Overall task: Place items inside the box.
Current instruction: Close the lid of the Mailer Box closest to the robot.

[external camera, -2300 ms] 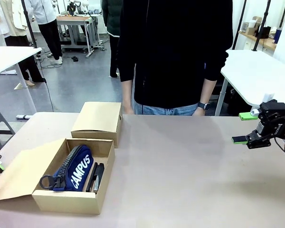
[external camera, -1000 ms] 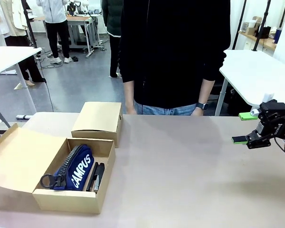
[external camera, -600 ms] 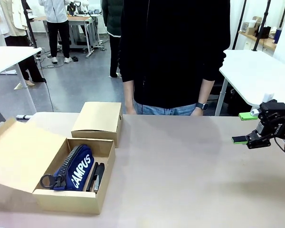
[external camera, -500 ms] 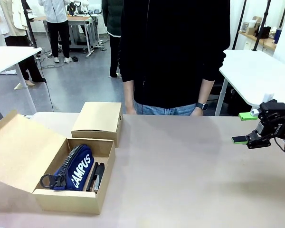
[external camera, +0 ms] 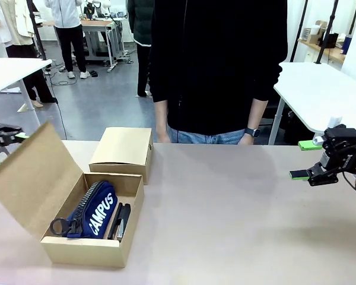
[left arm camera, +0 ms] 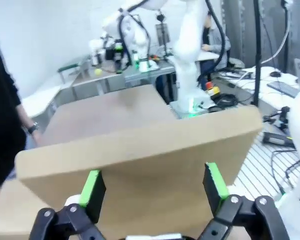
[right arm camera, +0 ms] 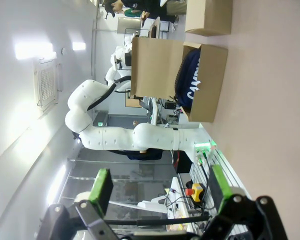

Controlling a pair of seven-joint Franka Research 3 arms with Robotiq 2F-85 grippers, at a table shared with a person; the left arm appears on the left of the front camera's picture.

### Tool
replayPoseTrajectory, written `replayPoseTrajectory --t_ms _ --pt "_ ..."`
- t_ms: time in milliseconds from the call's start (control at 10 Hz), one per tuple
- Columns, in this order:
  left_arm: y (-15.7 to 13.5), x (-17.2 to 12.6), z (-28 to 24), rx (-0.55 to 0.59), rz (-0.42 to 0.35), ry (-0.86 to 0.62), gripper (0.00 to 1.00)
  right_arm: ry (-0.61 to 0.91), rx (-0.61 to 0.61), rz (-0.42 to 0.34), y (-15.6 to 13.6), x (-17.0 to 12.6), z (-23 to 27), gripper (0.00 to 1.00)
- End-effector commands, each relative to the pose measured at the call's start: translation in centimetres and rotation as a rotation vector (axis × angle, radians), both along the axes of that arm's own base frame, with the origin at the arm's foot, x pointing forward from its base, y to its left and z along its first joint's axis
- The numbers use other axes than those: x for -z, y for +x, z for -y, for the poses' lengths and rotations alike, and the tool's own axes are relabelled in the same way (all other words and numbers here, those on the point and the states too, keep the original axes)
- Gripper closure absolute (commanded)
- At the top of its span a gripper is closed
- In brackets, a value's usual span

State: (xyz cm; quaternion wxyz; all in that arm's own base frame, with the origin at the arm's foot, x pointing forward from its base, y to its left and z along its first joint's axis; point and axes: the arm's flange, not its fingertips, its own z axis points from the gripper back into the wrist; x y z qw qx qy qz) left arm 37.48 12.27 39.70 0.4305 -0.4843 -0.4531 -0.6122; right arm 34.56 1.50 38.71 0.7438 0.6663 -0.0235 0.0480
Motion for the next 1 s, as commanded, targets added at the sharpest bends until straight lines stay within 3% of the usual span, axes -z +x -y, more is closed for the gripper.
replayPoseTrajectory --t_ms 0,300,500,900 --pt "-6.7 8.5 3.8 0.146 0.079 -0.011 0.0 -0.005 0.02 -0.018 0.1 -0.5 -0.1 0.0" --pt "-7.5 10.8 11.4 0.325 0.032 0.001 0.0 -0.005 0.02 -0.018 0.1 -0.5 -0.1 0.0" --pt "-8.3 13.9 13.6 0.297 0.093 0.111 0.0 -0.005 0.02 -0.018 0.1 -0.5 -0.1 0.0" --pt "-8.7 17.0 14.2 0.277 0.108 0.22 0.0 -0.005 0.02 -0.018 0.1 -0.5 -0.1 0.0"
